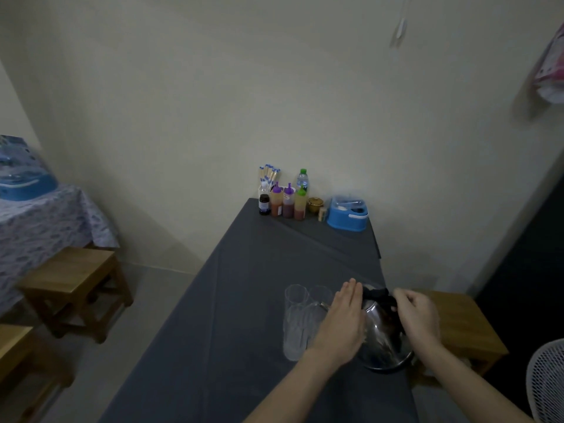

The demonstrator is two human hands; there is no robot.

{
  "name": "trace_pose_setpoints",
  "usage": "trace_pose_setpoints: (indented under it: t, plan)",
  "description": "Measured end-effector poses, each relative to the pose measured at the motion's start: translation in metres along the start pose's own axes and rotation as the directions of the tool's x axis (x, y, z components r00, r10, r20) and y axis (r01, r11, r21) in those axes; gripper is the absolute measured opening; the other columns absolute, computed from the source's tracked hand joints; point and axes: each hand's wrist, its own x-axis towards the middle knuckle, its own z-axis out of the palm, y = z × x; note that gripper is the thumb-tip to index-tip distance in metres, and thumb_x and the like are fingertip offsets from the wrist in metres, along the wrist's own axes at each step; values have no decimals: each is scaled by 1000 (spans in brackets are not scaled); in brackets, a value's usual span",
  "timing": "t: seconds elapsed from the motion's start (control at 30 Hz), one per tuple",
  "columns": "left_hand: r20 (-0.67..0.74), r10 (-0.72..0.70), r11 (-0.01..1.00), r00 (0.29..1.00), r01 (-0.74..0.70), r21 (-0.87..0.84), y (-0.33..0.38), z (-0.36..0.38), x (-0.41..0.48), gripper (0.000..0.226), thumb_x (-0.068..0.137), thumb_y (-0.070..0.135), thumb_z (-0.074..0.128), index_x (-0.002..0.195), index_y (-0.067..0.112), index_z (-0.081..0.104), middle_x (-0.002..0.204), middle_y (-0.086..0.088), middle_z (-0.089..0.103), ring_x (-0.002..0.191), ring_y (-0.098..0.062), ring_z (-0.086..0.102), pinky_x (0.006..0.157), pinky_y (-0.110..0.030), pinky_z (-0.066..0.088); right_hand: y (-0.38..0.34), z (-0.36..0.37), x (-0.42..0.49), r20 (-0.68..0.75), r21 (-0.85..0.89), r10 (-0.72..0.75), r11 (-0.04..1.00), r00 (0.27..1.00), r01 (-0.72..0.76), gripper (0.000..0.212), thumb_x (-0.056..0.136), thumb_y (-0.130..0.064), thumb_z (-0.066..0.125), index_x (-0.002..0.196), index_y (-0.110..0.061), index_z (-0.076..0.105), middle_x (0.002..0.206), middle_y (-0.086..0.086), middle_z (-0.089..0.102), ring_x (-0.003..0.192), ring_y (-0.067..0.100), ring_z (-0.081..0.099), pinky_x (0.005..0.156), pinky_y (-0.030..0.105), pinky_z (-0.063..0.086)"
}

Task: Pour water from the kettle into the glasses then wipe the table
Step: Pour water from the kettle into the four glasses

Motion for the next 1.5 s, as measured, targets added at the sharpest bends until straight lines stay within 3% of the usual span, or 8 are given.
trace_pose_setpoints:
  t: [0.43,0.57,0.67,0.77,0.9,1.07,1.2,1.5]
  plan:
    - [86,117,985,989,-127,120,3,0,37,96,76,52,-16,152,0,13,162,-16,9,151,-27,6,118,-27,-6,27,5,20,-53,253,240,942,969,-219,33,83,-27,55,54,-13,65,56,4,63,61,29,59,61,36,43]
    - [109,51,993,993,-62,99,-4,0,50,57,104,29,14,153,2,5,163,-13,1,151,-25,0,118,-26,-7,16,2,34,-40,163,156,975,987,-148,35,87,-23,55,55,-11,62,57,5,62,59,25,57,59,32,39]
    - [101,25,999,995,-28,27,-9,1,56,60,103,14,30,153,3,-1,163,-11,-4,151,-22,-4,116,-23,-9,1,1,45,-31,14,42,999,999,-41,38,88,-18,56,51,-10,56,52,5,58,53,20,52,53,31,34]
    - [85,-18,999,996,21,-34,-12,4,60,60,102,35,7,152,4,-7,163,-11,-6,151,-22,-5,116,-23,-9,-12,2,56,-4,-133,-67,989,998,66,42,88,-19,57,47,-9,53,47,4,54,50,18,51,49,29,33]
    - [55,-47,998,997,49,-37,-19,9,65,73,68,59,-22,126,26,-51,162,-12,-12,150,-22,-7,116,-24,-12,-26,6,70,74,-260,-157,950,985,171,40,88,-20,57,52,-5,54,50,8,56,52,18,54,49,25,35]
    - [55,-126,981,991,132,-139,-15,2,62,63,102,36,10,151,3,-11,162,-13,-9,151,-21,-6,119,-25,-7,-36,12,83,154,-330,-208,910,966,249,43,89,-22,58,47,-15,51,46,-4,49,49,10,49,50,26,36]
    - [18,-138,974,990,139,-180,-16,1,63,63,103,16,28,152,2,-9,162,-12,-9,150,-21,-6,121,-27,-5,-43,15,86,203,-351,-235,889,951,295,33,89,-23,58,60,-9,67,52,2,58,52,14,55,50,29,41]
    - [-9,-161,958,987,154,-243,-13,-5,60,62,104,27,22,151,1,-10,162,-14,-12,150,-22,-8,122,-30,-3,-62,19,91,266,-409,-254,844,930,347,31,91,-24,58,63,-13,68,50,-3,55,50,9,51,46,23,30]
